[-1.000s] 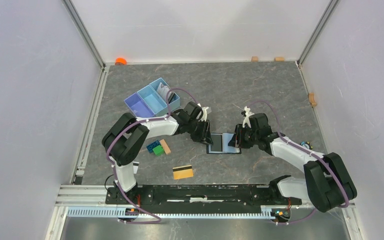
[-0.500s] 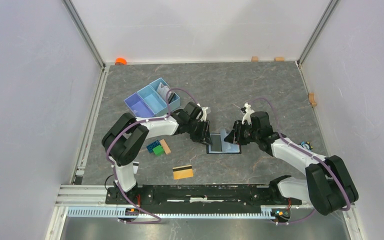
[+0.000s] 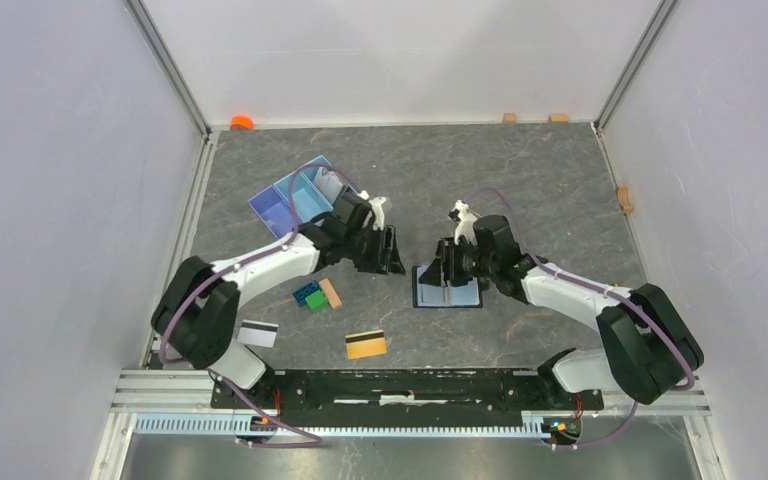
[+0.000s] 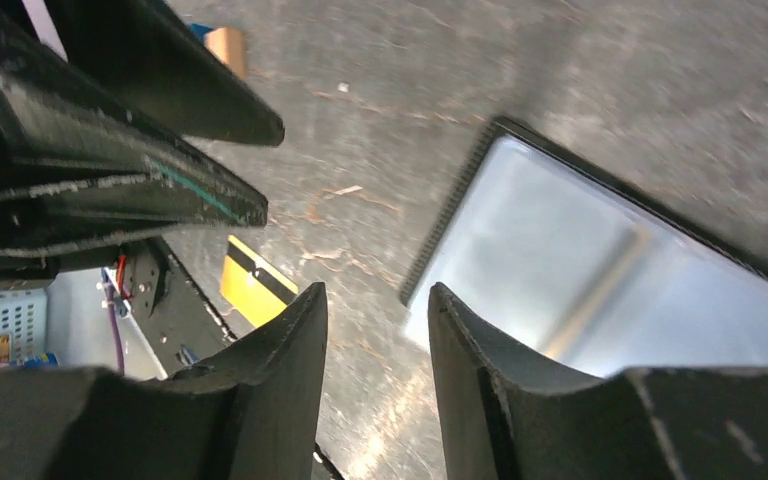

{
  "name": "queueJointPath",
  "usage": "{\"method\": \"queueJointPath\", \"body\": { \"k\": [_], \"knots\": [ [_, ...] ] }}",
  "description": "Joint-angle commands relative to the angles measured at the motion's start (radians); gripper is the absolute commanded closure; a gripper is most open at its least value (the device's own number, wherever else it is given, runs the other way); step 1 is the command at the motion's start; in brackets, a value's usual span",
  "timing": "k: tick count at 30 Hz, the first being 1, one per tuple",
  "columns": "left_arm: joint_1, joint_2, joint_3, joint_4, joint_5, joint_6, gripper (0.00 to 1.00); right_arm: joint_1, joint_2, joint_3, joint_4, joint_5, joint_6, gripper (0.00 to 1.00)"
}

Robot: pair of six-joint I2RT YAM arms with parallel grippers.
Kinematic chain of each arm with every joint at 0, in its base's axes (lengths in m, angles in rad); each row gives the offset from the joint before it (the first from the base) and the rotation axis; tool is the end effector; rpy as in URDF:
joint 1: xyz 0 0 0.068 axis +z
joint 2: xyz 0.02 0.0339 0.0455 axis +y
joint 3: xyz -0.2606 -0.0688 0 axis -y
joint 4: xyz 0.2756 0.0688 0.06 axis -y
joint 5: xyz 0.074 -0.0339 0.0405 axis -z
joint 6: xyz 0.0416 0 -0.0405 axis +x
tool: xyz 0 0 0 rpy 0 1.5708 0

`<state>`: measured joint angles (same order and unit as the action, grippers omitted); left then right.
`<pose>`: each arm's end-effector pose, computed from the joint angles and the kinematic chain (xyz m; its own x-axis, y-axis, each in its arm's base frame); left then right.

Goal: Put the credit cards into the card holder
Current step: Turn over the card slot in the card holder, then move the storage box to the center of the board.

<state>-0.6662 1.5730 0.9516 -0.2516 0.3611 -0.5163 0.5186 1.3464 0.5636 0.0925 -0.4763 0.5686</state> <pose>0.2678 -0.2292 0.1759 -0.8974 0.1180 -0.4251 0.3606 0.7514 -0.5526 0.2383 0.1580 0.1451 -0.8685 0.0553 -0.4925 -0.3321 0.6727 0.6612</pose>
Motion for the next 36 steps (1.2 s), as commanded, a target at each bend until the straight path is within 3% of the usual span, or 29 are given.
{"method": "queueJointPath", "body": {
  "k": [1,5,9,14,27,36],
  "knots": [
    [0.089,-0.125,0.007,-0.114,-0.036,0.082,0.43,0.034,0.011,0.078,0.056,-0.032,-0.033,0.52],
    [0.181,-0.178,0.09,-0.212,-0.064,0.138,0.37,0.031,-0.02,0.101,0.017,0.037,-0.089,0.46],
    [0.254,-0.135,0.238,-0.305,-0.09,0.198,0.31,0.009,-0.029,0.166,-0.034,0.065,-0.181,0.32],
    [0.354,-0.069,0.333,-0.325,-0.122,0.225,0.24,0.004,0.05,0.356,-0.163,0.14,-0.363,0.21],
    [0.734,-0.043,0.276,-0.338,-0.354,0.3,0.12,0.011,0.443,0.778,-0.144,0.175,-0.44,0.17],
    [0.779,0.076,0.234,-0.338,-0.318,0.317,0.12,0.023,0.545,0.846,-0.119,0.168,-0.415,0.15]
  ]
}}
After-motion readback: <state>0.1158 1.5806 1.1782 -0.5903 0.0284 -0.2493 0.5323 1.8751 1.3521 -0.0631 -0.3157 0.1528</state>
